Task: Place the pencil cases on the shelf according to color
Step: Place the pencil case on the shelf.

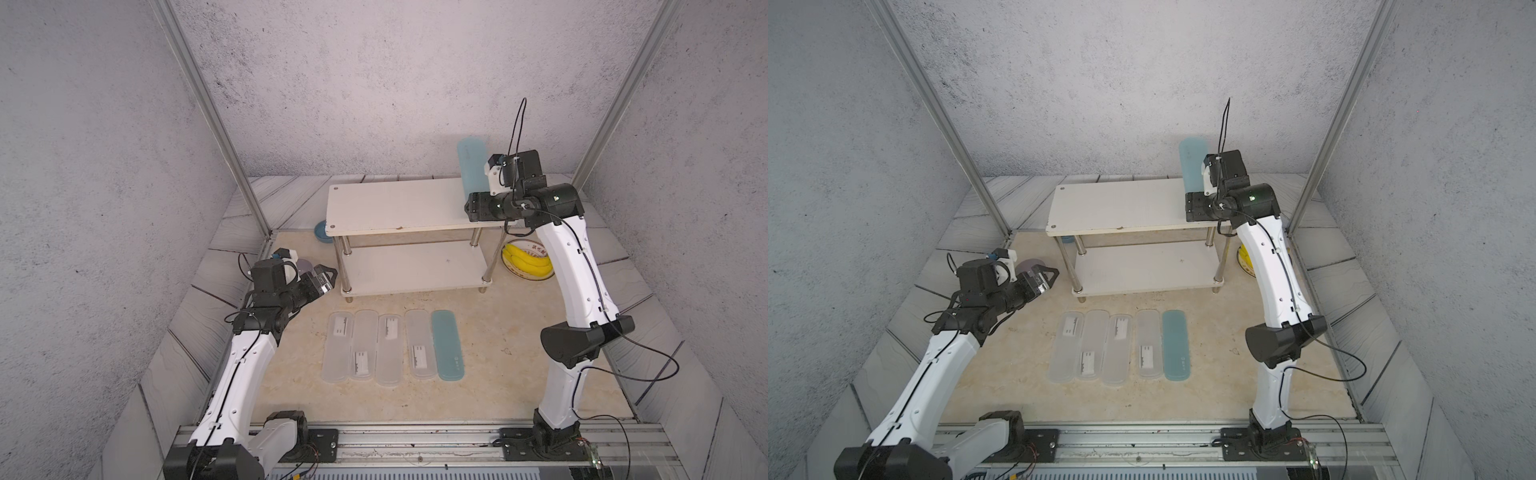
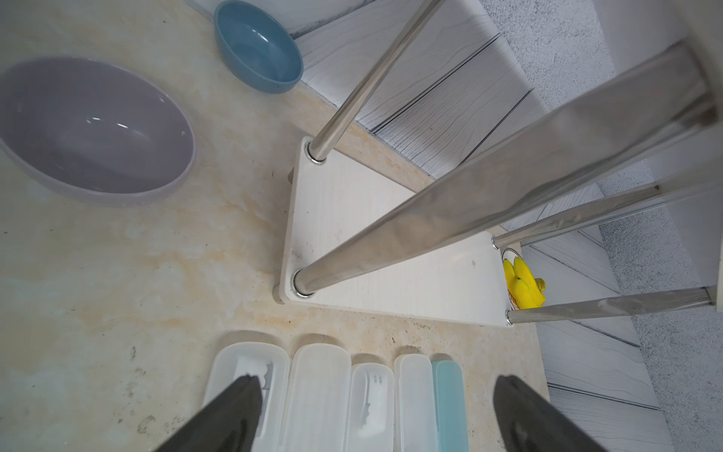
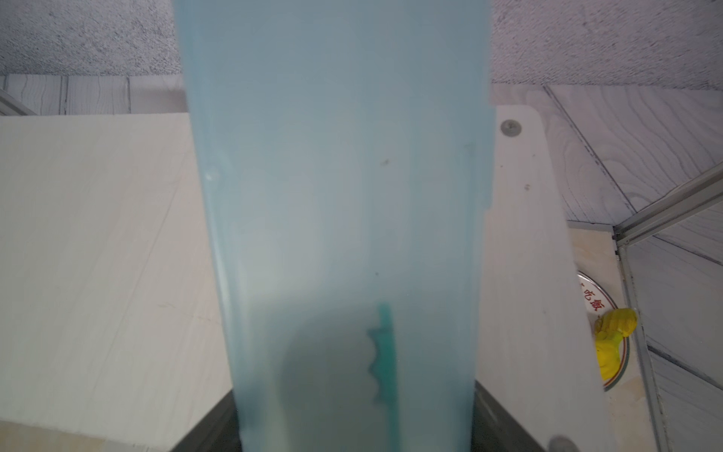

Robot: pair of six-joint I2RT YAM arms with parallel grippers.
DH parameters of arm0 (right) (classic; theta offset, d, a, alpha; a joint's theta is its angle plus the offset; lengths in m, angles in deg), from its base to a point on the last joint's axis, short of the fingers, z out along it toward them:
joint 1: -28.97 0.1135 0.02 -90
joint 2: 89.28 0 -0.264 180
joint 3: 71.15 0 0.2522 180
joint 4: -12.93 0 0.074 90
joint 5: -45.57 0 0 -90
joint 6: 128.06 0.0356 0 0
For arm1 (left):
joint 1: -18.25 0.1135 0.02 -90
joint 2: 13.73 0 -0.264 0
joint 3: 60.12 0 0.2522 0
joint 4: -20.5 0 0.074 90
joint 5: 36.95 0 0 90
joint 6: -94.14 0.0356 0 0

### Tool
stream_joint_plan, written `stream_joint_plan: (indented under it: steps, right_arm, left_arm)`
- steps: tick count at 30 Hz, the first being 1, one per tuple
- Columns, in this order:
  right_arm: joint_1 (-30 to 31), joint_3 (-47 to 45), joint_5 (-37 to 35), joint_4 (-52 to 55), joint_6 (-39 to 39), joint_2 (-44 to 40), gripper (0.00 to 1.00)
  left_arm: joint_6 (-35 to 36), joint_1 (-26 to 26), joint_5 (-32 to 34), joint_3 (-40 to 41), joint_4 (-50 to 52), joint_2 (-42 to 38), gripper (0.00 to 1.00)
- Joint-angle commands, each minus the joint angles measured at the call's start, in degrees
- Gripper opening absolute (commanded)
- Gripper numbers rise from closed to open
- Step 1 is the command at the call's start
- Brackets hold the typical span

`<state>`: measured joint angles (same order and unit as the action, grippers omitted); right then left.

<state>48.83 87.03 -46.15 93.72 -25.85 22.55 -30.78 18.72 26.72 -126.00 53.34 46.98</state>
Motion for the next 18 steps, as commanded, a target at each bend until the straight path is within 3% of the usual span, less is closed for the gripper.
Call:
stream_joint_plan:
  steps: [1, 7, 18]
  right_arm:
    - [-0.1, -0.8, 1.6, -0.9, 0.4, 0.1, 0.47]
    - [-0.1, -6.6, -0.6, -1.6, 1.1, -2.6, 0.7]
    - [-0.1, -7.2, -1.9, -0.1, 2.1, -5.3, 0.7]
  left_arm:
    - [0.9, -0.3, 0.0, 0.3, -0.5, -0.4, 0.99]
    - [1.3, -0.3, 0.0, 0.1, -0.5, 0.0, 0.99]
    - [2.2, -0.3, 0.7, 0.3, 0.7, -0.3, 0.99]
